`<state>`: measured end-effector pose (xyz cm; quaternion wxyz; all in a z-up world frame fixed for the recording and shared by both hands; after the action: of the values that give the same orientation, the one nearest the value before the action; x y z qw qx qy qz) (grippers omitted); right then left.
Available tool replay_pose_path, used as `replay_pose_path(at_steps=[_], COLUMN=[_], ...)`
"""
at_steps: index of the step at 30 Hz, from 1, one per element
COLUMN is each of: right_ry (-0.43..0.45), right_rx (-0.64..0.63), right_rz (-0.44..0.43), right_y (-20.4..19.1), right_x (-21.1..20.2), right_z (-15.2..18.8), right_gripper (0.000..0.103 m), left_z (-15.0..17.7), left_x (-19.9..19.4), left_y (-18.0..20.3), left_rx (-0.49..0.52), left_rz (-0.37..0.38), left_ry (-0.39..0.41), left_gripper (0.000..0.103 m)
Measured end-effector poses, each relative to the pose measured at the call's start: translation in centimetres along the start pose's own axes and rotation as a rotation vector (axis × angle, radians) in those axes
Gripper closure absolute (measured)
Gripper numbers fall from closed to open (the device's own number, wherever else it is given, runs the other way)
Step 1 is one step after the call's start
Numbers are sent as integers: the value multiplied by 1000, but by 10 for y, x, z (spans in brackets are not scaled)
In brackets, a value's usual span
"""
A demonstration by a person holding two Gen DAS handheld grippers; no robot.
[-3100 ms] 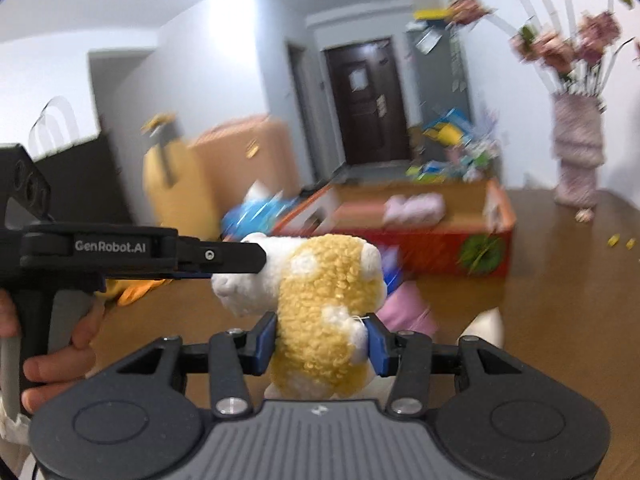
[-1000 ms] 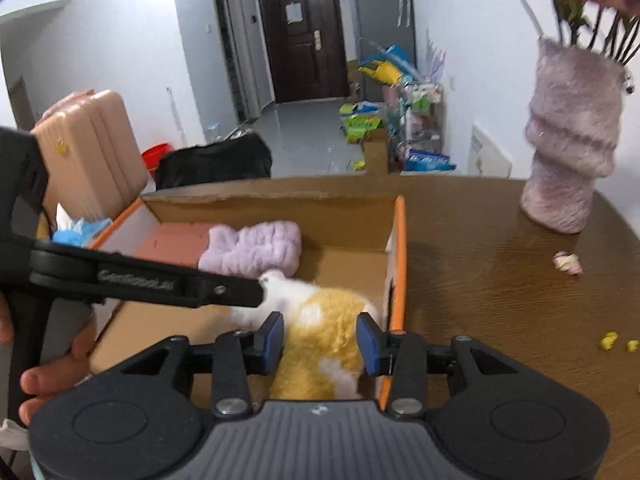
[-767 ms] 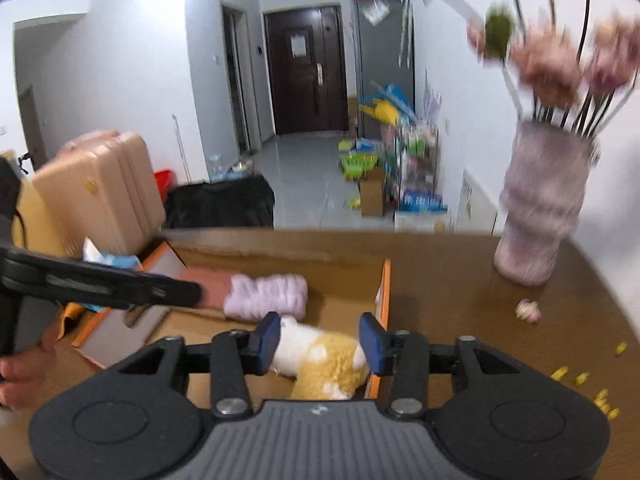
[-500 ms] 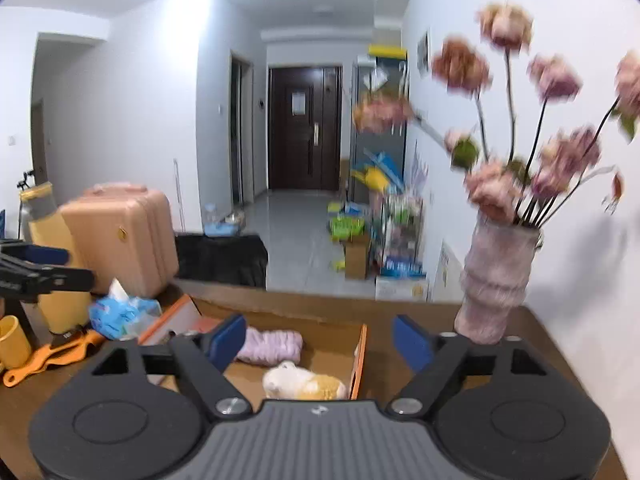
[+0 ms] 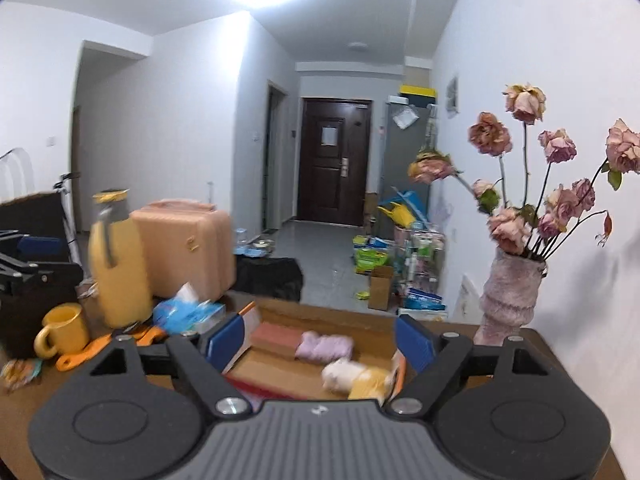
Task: Organize soft objects
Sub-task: 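Withdraw both grippers and move back toward the remaining pile, then grasp the iridescent plastic bag with the left gripper while the right grasps the white wedge sponge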
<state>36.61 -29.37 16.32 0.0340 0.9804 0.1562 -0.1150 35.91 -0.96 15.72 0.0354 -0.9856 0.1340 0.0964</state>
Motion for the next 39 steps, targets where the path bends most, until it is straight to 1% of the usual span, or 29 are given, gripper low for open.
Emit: replay_pose_path(at_steps=[2,5,6,7,9,10,12,14,16,18,20,23,25,27,30,32,35,36,37,38,39], right_ry=[9,23,26,21,-42,-79,-113,-121,-120,-124,-124,-127,-131,-140,-157,-166,-179,-185,-189,-194,-199], right_rx=[26,61,65,64,57,48,80,119,128,135,146,178,196,210,222,238,246,245,243,242,244], right_rz=[-36,-75,-91,-113,-114,-106,-108,-114,-95,-70,-57,-31,5,53,110,121,129,128,122,109,95], right_y=[-14,-36,-43,-52,-68,-75,-81,-81,-78,-71,-63,-46,-31,-14,14,31,53,59,62,65,68], right_x=[-26,-64,-73,-80,-87,-89,-96,-99,-100,-97,-93,-83,-75,-67,-55,-50,-36,-29,-21,-11,2], right_z=[26,68,82,100,136,153,174,181,183,182,184,188,191,196,202,206,208,209,209,209,209], right_gripper=[20,19,16,13,13,14,14,14,14,14,14,14,15,15,18,20,22,24,25,25,26], left_z=[31,71,85,97,121,130,145,152,153,155,158,165,168,173,179,181,185,187,191,196,200], left_x=[-27,-65,-80,-93,-113,-119,-122,-118,-115,-109,-102,-81,-58,-32,7,31,64,73,83,90,96], left_y=[5,11,15,16,18,19,20,21,21,25,33,48,66,91,129,152,176,181,184,185,185], left_rx=[29,8,-5,-18,-57,-64,-59,-33,-32,-41,-40,-68,-94,-82,-26,-2,-5,-2,5,6,0], left_rz=[25,44,55,64,59,49,27,2,-1,8,34,74,127,192,226,253,269,259,249,240,238], left_ry=[-9,-4,7,19,23,17,-24,-56,-66,-80,-88,-133,-161,-191,-220,-228,-247,-258,-272,-289,-309], left_gripper=[0,0,0,0,0,0,0,0,0,0,0,0,0,0,0,0,1,4,14,33,44])
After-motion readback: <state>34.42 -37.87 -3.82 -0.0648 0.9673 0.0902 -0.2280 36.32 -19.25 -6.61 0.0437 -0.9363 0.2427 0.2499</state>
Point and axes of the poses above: each gripper's, at about its wrist camera, not at the fingertips, and x roughly the way its jaws point, y to its right, z to its underside, the point moved 8 cm from there along x, roughly the way its jaws point, and after that the axes turned 5 degrees about y, right-handed, at the moved point
